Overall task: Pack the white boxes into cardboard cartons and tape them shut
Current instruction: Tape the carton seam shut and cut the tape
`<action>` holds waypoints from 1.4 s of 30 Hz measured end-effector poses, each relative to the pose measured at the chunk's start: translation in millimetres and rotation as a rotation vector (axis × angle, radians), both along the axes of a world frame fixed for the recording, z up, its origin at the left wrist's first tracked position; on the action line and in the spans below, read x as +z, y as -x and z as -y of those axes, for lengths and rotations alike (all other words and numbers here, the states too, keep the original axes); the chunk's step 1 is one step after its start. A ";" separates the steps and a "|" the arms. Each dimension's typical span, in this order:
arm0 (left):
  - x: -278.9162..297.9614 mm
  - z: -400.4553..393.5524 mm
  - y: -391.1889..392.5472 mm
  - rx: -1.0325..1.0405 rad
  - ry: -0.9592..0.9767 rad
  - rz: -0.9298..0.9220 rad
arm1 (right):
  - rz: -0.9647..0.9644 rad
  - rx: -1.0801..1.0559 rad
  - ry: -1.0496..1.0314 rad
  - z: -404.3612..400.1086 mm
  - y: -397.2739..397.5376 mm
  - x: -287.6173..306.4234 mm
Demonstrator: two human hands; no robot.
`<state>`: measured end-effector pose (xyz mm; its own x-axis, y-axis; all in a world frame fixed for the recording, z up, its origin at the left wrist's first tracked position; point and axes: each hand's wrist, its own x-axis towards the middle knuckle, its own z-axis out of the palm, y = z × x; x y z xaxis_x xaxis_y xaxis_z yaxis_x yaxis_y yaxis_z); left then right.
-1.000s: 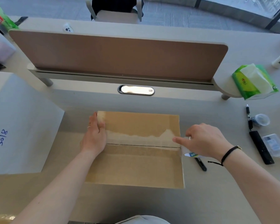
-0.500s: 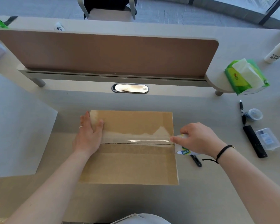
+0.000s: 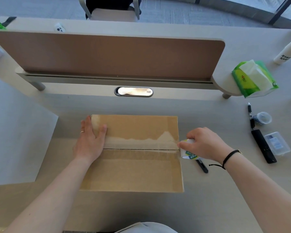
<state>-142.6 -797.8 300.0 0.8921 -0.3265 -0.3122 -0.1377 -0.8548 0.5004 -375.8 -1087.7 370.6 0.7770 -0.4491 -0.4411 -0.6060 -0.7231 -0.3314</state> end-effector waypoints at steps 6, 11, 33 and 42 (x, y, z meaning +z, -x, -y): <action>-0.1 1.6 0.6 0.000 -0.015 0.004 | 0.008 -0.010 -0.068 2.2 3.4 3.2; -4.1 0.3 -2.0 -0.002 0.012 0.016 | 0.147 -0.189 -0.432 17.8 15.6 9.4; -1.8 3.1 -0.7 -0.017 -0.038 -0.002 | -0.078 -0.164 -0.100 13.2 17.8 -11.9; 18.6 19.0 26.5 -0.215 -0.234 0.309 | -0.056 -0.098 -0.034 17.5 14.9 -2.3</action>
